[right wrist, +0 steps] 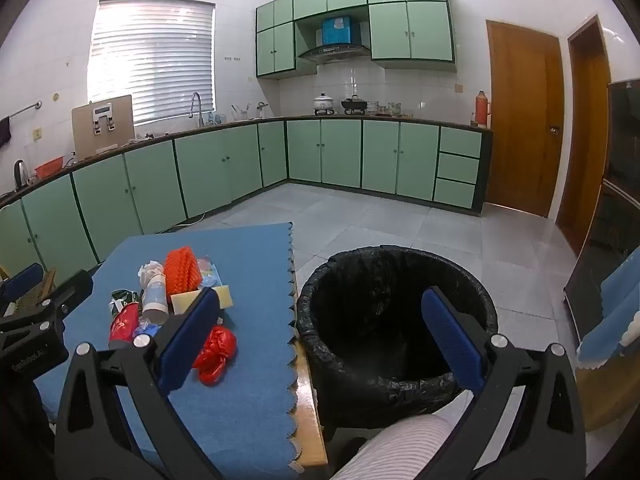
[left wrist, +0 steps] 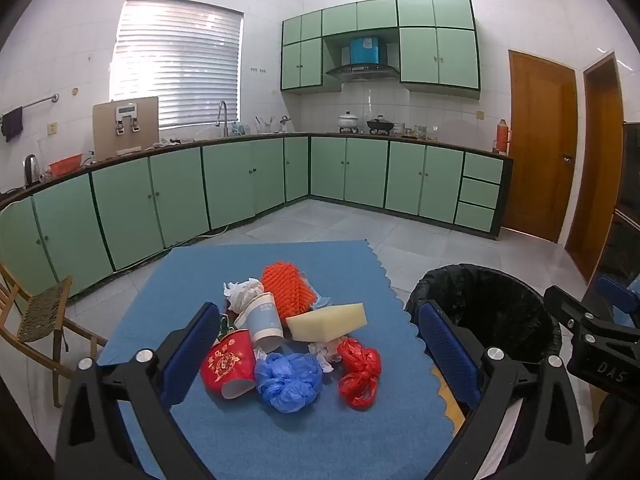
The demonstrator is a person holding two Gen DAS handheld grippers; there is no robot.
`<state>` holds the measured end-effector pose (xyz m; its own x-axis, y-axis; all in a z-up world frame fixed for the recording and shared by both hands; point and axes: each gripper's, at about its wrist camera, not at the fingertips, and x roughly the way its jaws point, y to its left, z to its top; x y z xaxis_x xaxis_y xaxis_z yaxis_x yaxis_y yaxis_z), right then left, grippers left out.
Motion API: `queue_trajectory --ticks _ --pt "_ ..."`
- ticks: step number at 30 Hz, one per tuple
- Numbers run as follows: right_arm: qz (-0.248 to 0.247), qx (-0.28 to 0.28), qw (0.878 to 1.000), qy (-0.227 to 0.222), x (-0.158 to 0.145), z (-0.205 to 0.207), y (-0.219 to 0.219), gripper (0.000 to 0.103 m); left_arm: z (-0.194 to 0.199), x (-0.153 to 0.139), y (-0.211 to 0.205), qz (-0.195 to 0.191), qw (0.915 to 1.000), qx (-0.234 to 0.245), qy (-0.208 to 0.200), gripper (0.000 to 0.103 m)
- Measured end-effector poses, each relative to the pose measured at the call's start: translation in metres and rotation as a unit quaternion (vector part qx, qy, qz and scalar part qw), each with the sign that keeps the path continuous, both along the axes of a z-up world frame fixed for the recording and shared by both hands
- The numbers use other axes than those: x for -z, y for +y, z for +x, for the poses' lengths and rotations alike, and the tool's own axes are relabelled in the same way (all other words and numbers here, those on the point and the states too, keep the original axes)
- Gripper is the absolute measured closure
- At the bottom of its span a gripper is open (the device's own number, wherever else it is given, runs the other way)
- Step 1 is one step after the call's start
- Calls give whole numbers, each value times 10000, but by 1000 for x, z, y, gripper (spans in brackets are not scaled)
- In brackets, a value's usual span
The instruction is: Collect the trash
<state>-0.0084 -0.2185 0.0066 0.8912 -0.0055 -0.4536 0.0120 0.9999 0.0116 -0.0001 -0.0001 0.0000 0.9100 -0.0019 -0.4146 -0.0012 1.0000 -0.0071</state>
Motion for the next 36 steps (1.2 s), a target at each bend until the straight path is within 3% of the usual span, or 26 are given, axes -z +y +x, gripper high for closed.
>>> queue_trajectory --ticks 36 --pt "22 -15 10000 -13 0 4 -2 5 1 0 -3 41 10000 -6 -28 6"
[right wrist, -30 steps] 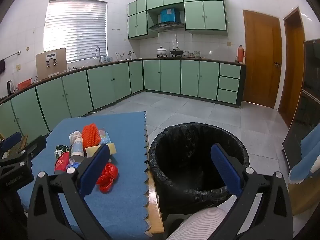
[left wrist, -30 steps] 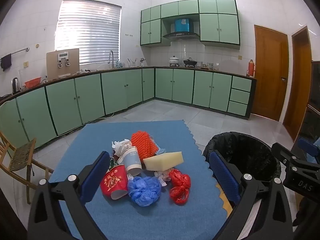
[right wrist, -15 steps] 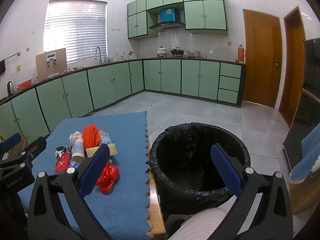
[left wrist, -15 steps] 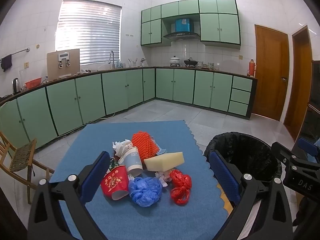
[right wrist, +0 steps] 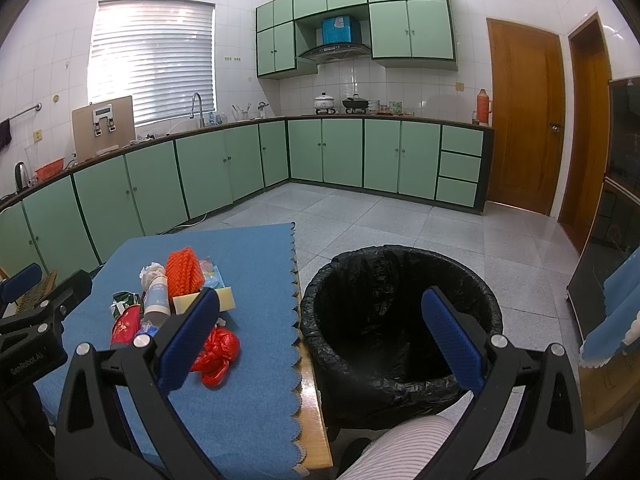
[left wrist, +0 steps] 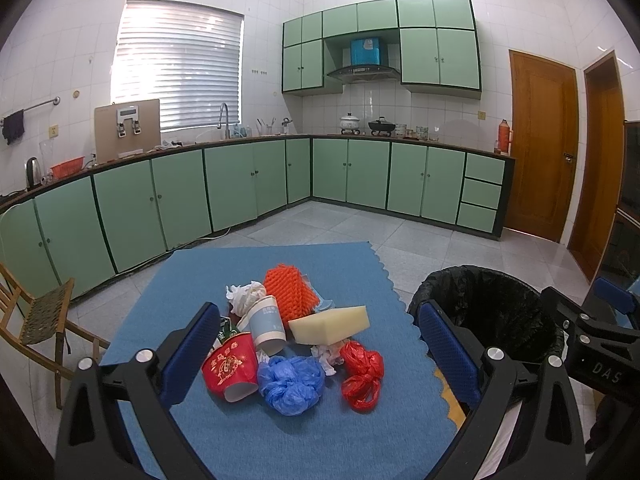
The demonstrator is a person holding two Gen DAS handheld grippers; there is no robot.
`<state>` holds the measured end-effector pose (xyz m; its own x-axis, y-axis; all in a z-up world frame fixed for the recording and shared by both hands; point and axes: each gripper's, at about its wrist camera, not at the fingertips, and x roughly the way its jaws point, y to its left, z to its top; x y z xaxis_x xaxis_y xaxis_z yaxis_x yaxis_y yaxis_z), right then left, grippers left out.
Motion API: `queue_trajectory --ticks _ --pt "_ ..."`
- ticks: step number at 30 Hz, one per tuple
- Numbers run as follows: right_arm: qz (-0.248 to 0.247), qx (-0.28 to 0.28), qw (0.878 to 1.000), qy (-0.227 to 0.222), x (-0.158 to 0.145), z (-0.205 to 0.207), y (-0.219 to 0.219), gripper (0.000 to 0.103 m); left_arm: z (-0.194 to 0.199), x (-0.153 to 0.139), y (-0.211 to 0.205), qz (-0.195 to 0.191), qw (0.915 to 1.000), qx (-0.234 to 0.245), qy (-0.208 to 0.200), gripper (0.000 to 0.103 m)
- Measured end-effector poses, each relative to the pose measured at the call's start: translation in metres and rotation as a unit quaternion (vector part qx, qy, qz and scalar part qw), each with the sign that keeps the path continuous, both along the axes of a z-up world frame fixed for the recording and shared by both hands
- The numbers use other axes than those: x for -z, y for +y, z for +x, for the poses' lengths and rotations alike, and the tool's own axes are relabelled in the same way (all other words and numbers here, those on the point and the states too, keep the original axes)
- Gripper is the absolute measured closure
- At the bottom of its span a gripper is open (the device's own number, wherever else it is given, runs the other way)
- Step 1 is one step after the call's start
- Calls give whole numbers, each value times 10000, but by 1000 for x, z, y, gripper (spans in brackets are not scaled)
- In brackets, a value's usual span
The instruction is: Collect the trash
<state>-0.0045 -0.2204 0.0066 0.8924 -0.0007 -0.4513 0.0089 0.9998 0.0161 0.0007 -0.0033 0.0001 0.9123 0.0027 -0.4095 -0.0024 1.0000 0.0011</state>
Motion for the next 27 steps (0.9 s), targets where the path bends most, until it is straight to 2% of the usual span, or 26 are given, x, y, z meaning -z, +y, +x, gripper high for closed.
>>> queue_trajectory --ticks 27 --pt "38 29 10000 20 5 2 4 5 0 -3 5 3 10000 -18 -8 6"
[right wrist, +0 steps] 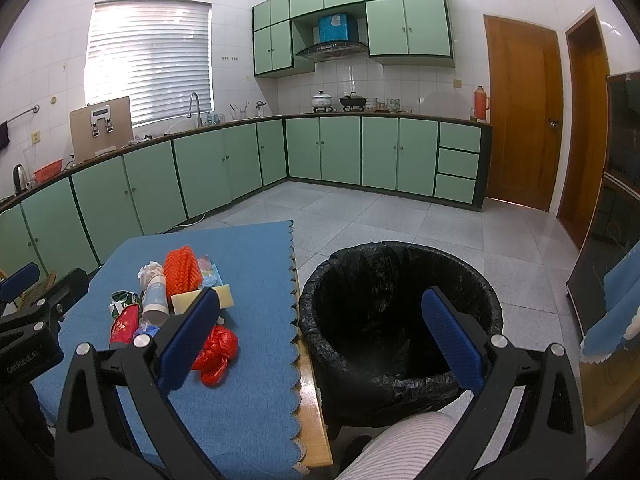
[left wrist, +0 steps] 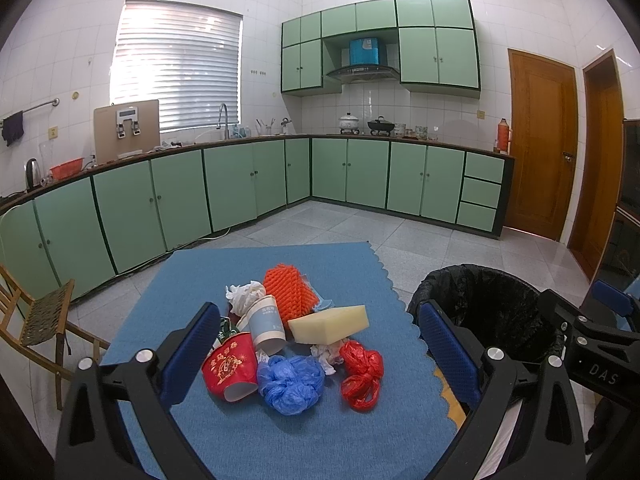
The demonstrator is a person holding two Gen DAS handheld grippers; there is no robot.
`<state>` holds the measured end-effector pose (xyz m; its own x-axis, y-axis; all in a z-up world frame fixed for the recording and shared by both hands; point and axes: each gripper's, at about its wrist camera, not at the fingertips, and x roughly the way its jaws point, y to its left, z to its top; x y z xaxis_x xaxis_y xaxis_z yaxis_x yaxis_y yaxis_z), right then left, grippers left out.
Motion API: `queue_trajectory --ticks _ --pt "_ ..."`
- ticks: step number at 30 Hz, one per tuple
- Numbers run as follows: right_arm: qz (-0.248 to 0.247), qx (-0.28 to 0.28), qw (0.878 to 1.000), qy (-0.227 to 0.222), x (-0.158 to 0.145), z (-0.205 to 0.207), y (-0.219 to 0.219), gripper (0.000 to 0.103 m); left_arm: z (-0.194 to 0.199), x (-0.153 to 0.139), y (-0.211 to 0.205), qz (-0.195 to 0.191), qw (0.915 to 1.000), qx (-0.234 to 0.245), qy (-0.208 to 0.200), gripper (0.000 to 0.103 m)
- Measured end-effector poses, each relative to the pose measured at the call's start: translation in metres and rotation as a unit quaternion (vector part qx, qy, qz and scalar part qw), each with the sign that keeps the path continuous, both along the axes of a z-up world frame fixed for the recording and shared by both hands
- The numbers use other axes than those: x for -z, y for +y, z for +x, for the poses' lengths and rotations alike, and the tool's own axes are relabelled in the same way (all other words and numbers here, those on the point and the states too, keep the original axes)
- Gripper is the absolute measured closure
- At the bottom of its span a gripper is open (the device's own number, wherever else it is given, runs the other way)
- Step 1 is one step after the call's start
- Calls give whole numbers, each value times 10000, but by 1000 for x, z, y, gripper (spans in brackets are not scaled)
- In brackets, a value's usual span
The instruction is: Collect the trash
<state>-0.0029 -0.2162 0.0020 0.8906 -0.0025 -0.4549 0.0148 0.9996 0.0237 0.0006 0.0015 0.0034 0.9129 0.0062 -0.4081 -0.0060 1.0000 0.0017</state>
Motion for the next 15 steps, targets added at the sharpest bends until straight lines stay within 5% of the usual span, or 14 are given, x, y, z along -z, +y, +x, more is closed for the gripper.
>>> queue_trajectory --ticks 15 --pt "20 18 10000 17 1 -1 -1 5 0 -1 0 7 10000 -1 -4 6"
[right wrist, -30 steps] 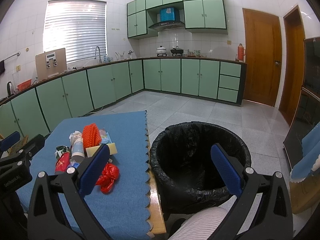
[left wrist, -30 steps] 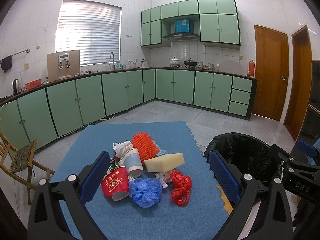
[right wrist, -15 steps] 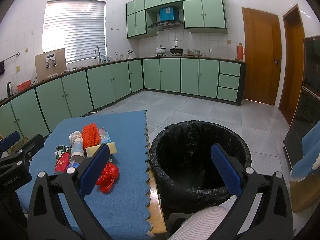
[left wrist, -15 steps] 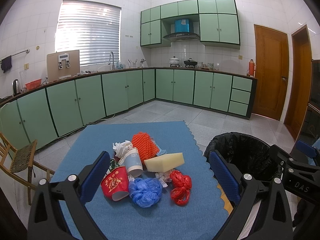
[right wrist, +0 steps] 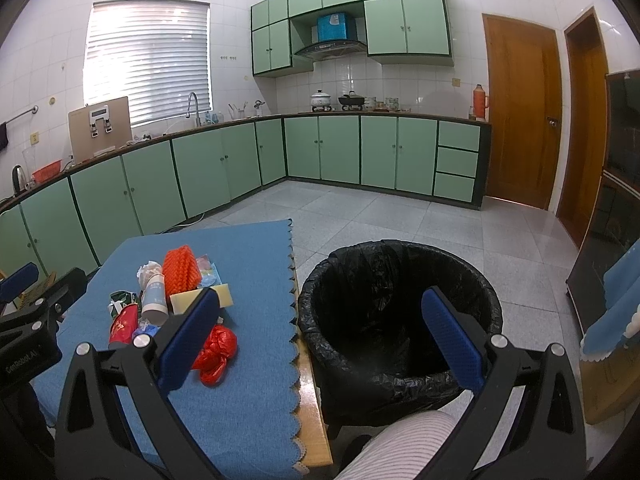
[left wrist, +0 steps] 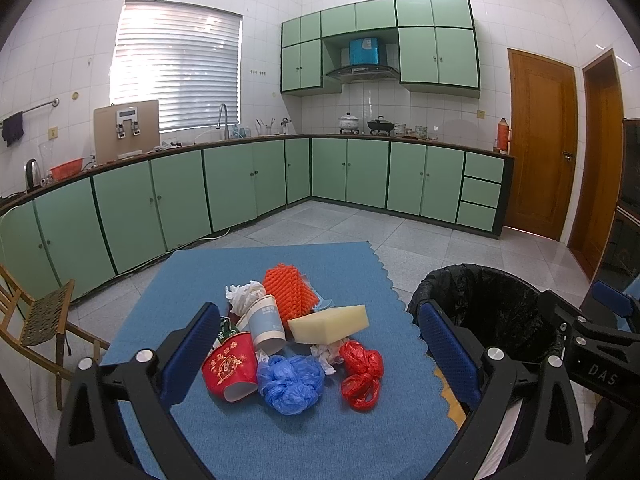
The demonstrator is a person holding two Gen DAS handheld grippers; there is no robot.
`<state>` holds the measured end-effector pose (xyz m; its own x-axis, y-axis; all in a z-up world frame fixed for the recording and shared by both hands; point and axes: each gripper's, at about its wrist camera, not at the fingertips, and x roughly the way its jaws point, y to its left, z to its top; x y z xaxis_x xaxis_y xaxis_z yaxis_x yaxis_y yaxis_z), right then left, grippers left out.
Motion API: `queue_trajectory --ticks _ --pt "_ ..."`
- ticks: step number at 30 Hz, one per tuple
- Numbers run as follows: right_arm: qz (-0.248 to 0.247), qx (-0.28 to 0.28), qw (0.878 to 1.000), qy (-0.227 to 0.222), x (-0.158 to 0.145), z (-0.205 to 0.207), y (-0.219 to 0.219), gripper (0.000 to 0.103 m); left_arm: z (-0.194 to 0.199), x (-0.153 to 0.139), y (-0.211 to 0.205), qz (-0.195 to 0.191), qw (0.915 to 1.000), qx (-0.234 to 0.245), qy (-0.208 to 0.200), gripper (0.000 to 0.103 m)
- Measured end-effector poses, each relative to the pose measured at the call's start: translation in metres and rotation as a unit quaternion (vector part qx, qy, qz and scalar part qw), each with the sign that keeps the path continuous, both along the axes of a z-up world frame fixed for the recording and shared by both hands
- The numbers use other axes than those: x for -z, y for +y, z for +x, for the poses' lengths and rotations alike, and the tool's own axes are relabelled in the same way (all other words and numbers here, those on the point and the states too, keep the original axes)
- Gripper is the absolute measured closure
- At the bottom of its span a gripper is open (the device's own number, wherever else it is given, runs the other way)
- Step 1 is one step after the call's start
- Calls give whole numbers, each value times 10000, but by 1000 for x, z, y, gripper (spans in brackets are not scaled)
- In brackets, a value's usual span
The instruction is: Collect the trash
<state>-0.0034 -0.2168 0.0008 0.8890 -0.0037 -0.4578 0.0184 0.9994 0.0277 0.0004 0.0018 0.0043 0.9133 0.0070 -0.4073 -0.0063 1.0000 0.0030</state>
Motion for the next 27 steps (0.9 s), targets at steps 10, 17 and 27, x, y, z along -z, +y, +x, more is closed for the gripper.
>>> queue_trajectory --ticks 10,17,27 --pt "12 26 10000 22 2 1 -2 5 0 0 0 -2 10000 -4 7 6" --pt "6 21 10000 57 4 4 -1 5 1 1 1 -16 10000 -8 42 6" --pt "-43 -248 9992 300 31 39 23 5 45 28 59 63 9959 -749 497 6"
